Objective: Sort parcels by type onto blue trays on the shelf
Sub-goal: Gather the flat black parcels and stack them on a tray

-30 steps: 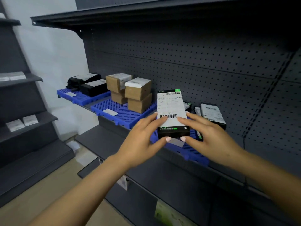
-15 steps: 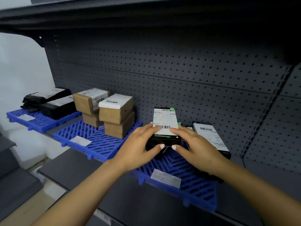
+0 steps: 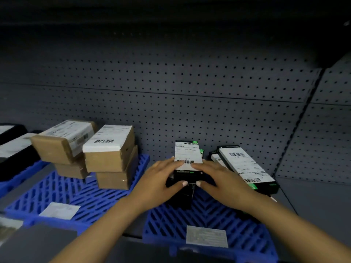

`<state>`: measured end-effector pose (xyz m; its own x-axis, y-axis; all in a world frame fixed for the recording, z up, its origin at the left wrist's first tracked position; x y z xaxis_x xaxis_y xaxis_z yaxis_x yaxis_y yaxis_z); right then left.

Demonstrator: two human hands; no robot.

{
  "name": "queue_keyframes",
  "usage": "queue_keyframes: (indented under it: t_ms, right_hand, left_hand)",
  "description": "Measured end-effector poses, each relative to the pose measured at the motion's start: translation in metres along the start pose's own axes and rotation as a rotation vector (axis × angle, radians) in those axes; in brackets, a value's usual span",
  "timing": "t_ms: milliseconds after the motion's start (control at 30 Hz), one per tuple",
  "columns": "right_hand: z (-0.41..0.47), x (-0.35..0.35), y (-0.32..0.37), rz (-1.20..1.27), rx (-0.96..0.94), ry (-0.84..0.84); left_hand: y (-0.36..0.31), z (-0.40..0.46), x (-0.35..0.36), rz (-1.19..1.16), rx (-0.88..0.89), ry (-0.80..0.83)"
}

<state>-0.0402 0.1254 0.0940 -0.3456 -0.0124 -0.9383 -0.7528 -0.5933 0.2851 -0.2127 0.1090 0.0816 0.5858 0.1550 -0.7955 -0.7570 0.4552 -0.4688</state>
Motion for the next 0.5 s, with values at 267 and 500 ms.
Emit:
queue_keyframes:
  t_ms: [267, 500]
  right_hand:
    - [-0.003, 0.018, -0.001, 0.047, 0.081, -0.089]
    - [-0.010, 0.014, 0.017, -0.089, 0.179, -0.172]
  left_hand:
    - [0.006, 0.003, 0.001, -0.061, 0.106, 0.061]
    - [0.001, 0.012, -0.005, 0.046, 0.131, 0.116]
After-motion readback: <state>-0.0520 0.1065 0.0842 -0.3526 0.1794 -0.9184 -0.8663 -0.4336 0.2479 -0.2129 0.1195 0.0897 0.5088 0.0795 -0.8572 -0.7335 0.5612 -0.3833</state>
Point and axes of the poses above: each hand's wrist, its own z-axis towards the middle knuckle, its own x-axis out of the palm, y = z × x, the point moved 6 cm from there along z, towards the middle knuckle, and after that the axes turned 4 degrees about -z, right-handed, at the moved point
